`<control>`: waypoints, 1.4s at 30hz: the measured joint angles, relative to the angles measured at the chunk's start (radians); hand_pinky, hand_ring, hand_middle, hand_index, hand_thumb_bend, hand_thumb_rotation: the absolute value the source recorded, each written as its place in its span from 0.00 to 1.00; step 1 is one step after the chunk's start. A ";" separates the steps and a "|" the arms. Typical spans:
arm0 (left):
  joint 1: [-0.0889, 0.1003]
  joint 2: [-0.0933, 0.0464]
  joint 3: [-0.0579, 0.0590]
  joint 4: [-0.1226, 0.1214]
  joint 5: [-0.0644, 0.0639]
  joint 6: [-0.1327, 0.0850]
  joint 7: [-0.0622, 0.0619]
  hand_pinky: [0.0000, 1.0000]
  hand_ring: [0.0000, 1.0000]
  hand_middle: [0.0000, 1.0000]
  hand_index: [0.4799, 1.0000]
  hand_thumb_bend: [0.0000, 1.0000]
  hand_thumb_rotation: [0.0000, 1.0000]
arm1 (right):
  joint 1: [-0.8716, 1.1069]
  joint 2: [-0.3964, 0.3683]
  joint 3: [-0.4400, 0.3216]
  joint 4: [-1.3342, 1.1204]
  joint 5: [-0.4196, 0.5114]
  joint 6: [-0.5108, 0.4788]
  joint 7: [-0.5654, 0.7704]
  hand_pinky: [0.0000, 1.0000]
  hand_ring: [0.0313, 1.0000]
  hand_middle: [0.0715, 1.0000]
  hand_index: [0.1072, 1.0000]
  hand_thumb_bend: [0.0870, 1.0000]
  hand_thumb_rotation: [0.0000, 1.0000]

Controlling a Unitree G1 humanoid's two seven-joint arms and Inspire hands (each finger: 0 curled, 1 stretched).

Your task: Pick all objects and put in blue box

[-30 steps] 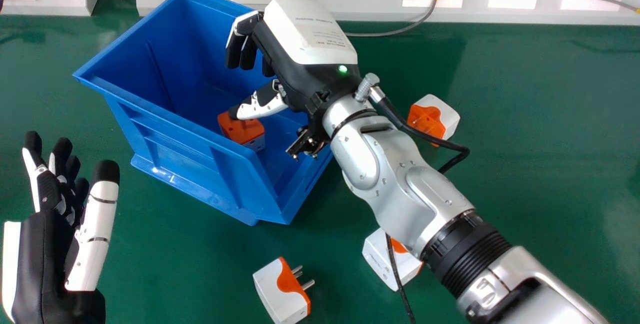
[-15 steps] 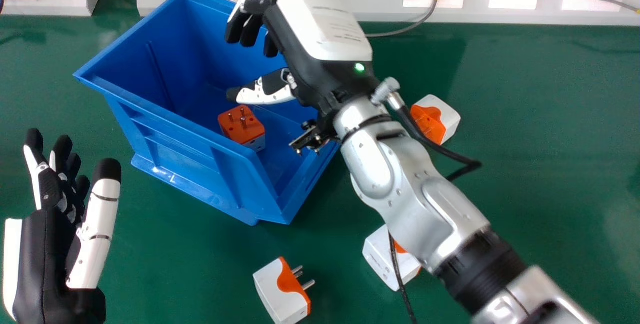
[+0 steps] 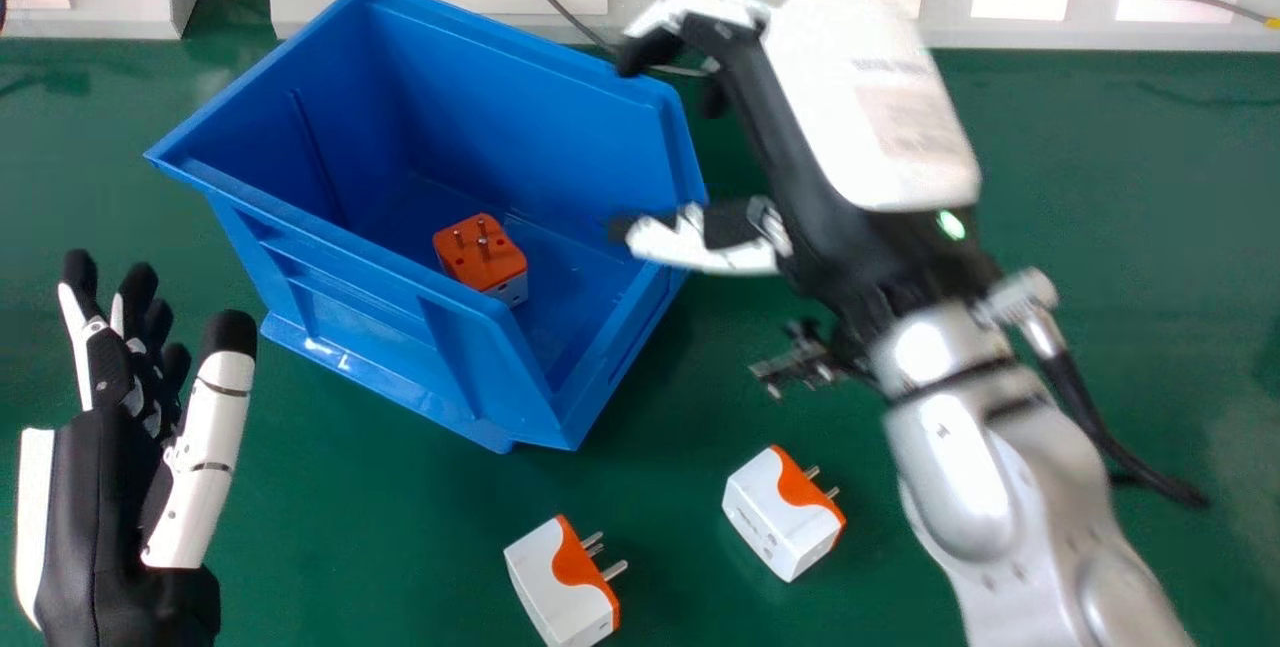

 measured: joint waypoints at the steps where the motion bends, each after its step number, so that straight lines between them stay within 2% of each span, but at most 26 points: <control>1: 0.000 0.000 0.000 0.001 -0.001 0.000 -0.001 1.00 1.00 1.00 1.00 0.54 0.64 | 0.043 -0.013 -0.008 -0.020 0.001 -0.010 0.000 0.99 1.00 1.00 1.00 0.85 0.87; 6: -0.002 0.000 0.000 0.006 -0.001 0.000 -0.003 1.00 1.00 1.00 1.00 0.52 0.64 | 0.187 -0.042 -0.039 -0.077 0.009 -0.051 0.001 0.95 1.00 1.00 1.00 0.84 0.82; 8: -0.003 0.001 0.000 0.007 -0.001 0.000 -0.007 1.00 1.00 1.00 1.00 0.55 0.65 | 0.245 -0.041 -0.057 -0.113 0.028 -0.073 -0.007 0.93 1.00 1.00 1.00 0.82 0.78; 12: 0.003 0.001 0.001 0.003 -0.001 0.004 -0.007 1.00 1.00 1.00 1.00 0.53 0.64 | 0.412 -0.043 -0.067 -0.163 0.035 -0.118 -0.030 0.90 1.00 1.00 1.00 0.78 0.72; 16: 0.009 0.002 0.000 -0.008 -0.008 0.017 -0.013 1.00 1.00 1.00 1.00 0.52 0.65 | 0.550 -0.042 -0.062 -0.160 0.009 -0.132 -0.076 0.88 1.00 1.00 1.00 0.76 0.71; 20: 0.012 0.002 -0.001 -0.022 -0.009 0.023 -0.014 1.00 1.00 1.00 1.00 0.52 0.66 | 0.648 -0.034 -0.039 -0.136 -0.053 -0.133 -0.106 0.87 0.99 1.00 0.97 0.73 0.65; 23: 0.014 0.002 0.000 -0.034 -0.009 0.029 -0.013 1.00 1.00 1.00 1.00 0.52 0.65 | 0.669 -0.031 -0.026 -0.098 -0.083 -0.135 -0.126 0.84 0.96 0.99 0.93 0.73 0.62; 25: 0.015 0.002 0.001 -0.041 -0.008 0.043 -0.010 1.00 1.00 1.00 1.00 0.52 0.64 | 0.670 -0.030 -0.023 -0.071 -0.095 -0.136 -0.142 0.84 0.96 0.99 0.93 0.72 0.62; 28: 0.015 0.002 0.002 -0.043 -0.011 0.049 -0.010 1.00 1.00 1.00 1.00 0.49 0.62 | 0.669 -0.029 -0.015 -0.023 -0.119 -0.137 -0.159 0.83 0.95 0.98 0.91 0.72 0.59; 32: 0.013 0.010 0.004 -0.043 -0.011 0.052 -0.015 1.00 1.00 1.00 1.00 0.51 0.62 | 0.653 -0.020 -0.010 0.051 -0.131 -0.122 -0.172 0.84 0.95 0.98 0.91 0.70 0.60; 34: 0.009 0.010 0.007 -0.043 -0.011 0.058 -0.014 1.00 1.00 1.00 1.00 0.49 0.61 | 0.639 -0.015 -0.009 0.082 -0.134 -0.114 -0.181 0.84 0.95 0.98 0.92 0.69 0.62; 39: 0.003 0.011 0.011 -0.047 -0.011 0.065 -0.013 1.00 1.00 1.00 1.00 0.50 0.61 | 0.589 0.000 0.002 0.156 -0.154 -0.094 -0.201 0.82 0.93 0.97 0.91 0.69 0.58; 41: 0.000 0.013 0.013 -0.049 -0.015 0.067 -0.016 1.00 1.00 1.00 1.00 0.52 0.61 | 0.569 0.004 0.008 0.182 -0.154 -0.087 -0.207 0.80 0.92 0.96 0.90 0.70 0.58; 42: 0.000 0.014 0.014 -0.050 -0.021 0.068 -0.020 1.00 1.00 1.00 1.00 0.53 0.61 | 0.558 0.007 0.010 0.195 -0.156 -0.081 -0.211 0.79 0.91 0.95 0.89 0.70 0.58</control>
